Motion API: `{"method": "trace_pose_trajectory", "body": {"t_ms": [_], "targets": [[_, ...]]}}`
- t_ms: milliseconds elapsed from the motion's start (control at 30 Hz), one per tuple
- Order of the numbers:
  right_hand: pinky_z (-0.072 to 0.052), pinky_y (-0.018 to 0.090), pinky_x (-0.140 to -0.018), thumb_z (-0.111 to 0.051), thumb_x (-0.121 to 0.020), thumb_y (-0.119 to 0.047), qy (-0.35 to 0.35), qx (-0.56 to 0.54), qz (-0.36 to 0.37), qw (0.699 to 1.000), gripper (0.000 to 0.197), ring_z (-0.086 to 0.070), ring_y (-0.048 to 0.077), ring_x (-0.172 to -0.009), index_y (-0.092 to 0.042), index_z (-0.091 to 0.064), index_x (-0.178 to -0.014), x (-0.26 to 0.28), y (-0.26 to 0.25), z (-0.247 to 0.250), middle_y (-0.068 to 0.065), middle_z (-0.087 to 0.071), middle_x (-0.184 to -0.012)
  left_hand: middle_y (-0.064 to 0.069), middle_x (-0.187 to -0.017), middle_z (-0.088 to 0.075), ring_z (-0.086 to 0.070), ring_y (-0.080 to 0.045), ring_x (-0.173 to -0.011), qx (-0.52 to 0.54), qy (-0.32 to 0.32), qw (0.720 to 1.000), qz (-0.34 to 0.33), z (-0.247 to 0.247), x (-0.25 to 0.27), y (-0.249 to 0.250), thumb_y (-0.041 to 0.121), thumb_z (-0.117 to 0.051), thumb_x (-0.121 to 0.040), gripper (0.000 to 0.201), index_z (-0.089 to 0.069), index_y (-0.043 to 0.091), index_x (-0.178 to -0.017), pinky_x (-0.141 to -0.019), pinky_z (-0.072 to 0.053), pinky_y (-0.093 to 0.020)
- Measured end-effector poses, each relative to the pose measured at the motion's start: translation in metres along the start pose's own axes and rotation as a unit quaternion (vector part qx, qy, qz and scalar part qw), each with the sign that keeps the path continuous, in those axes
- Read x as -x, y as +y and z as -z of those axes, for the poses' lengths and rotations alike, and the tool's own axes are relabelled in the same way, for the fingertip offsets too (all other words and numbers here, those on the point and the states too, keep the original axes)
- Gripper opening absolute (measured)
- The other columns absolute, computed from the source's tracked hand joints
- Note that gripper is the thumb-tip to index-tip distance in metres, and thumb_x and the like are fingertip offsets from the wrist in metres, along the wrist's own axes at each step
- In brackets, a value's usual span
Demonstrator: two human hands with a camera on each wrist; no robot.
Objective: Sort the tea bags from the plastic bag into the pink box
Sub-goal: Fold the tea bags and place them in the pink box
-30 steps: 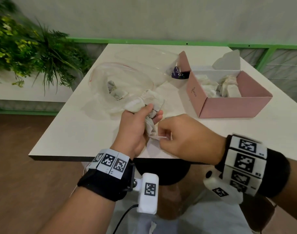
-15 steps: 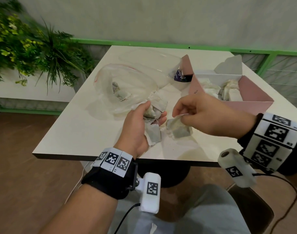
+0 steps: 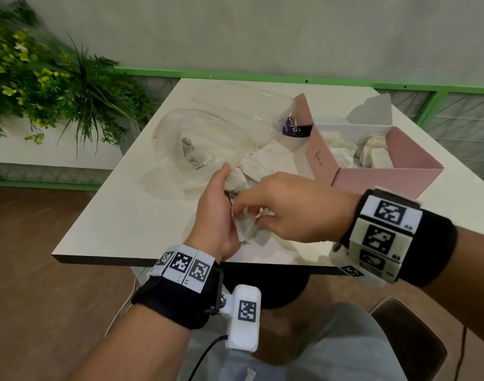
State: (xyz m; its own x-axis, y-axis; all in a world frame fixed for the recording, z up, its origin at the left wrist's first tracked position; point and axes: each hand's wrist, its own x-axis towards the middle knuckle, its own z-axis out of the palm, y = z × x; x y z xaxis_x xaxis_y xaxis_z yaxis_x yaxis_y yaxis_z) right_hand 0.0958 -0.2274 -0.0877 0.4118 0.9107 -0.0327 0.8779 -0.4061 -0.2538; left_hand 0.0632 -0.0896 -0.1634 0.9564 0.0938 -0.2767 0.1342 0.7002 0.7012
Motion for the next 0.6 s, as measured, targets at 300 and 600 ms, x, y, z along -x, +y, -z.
{"method": "trace_pose_trajectory", "body": {"t_ms": [300,600], "targets": [[-0.050,0.043,-0.076,-0.069,-0.084,-0.018,0.042,0.065,0.079,0.994,0.020,-0.061,0.021,-0.086,-0.021,-0.067,-0.104,-0.010,0.006,-0.021,-0.004,-0.068,-0.091,-0.022,-0.143,-0.059,-0.060,-0.036,-0.130,0.022,-0.024,0.999,-0.030,0.000,0.005,0.005,0.079,-0.035,-0.092,0.088,-0.065,0.009,-0.136,-0.112,-0.046,-0.046],[-0.050,0.045,-0.066,-0.072,-0.080,-0.019,0.100,0.096,0.105,0.985,0.018,-0.057,0.029,-0.080,-0.009,-0.068,-0.095,-0.017,0.005,-0.031,0.008,-0.059,-0.090,-0.015,-0.124,-0.072,-0.071,-0.031,-0.115,0.012,-0.009,0.999,-0.042,-0.003,0.010,0.006,0.080,-0.034,-0.092,0.086,-0.072,0.011,-0.127,-0.093,-0.055,-0.039]]}}
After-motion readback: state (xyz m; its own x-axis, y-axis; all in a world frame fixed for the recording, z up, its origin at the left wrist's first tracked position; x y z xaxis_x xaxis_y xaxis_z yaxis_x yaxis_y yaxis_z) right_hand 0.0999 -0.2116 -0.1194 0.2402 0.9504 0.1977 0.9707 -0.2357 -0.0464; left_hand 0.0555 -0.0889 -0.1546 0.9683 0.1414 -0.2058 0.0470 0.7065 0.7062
